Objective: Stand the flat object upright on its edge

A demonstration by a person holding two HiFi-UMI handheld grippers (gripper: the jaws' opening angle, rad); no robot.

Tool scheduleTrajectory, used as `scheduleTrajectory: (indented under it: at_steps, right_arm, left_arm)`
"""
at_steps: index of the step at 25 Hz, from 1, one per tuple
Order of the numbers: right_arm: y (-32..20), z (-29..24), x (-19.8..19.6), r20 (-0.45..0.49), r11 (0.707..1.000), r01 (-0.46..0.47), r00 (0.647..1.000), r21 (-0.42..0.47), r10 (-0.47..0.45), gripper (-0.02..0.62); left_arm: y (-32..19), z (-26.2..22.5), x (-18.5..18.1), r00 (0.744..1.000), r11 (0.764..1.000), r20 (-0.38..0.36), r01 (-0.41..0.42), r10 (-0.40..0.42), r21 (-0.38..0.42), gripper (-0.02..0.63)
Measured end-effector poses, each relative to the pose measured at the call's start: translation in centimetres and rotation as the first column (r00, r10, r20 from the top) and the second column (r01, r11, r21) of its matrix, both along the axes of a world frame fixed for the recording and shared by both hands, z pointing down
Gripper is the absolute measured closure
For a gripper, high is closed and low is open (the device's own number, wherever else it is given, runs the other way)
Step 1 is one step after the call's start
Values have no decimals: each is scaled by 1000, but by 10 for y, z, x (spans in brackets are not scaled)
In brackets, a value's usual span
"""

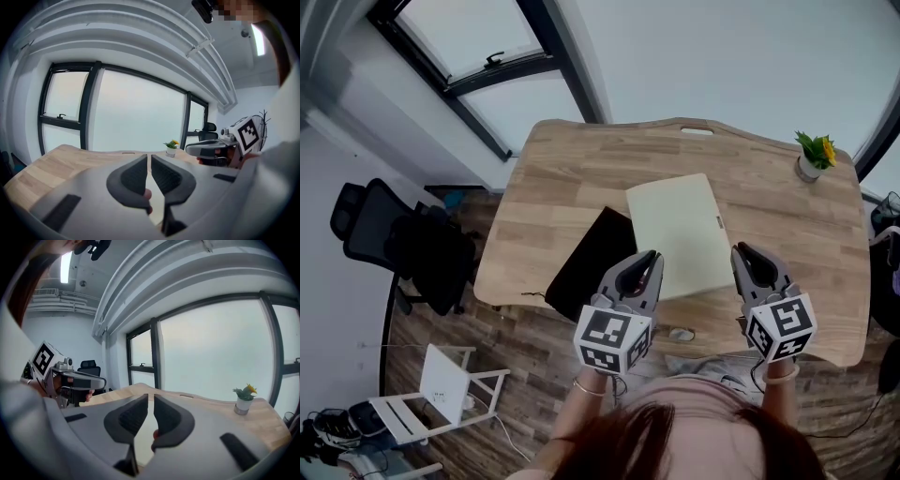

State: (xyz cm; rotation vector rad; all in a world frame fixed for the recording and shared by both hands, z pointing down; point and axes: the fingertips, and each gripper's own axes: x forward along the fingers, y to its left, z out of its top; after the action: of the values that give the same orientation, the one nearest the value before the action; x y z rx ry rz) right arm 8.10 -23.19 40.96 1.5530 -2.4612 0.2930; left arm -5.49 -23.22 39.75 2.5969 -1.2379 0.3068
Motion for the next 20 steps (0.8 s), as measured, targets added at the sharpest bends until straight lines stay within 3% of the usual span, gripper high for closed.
scheduleTrajectory:
  at_steps: [8, 20]
  right_arm:
    - [-34, 17, 2, -9, 998, 47, 999, -51, -47, 532]
    - [-73, 53, 5, -24, 989, 84, 996, -122, -87, 506]
  left_arm:
    - [-28, 14, -10, 999, 998, -10, 35, -36, -48, 588]
    - [-59, 50, -32, 993, 980, -16, 115, -119, -159, 514]
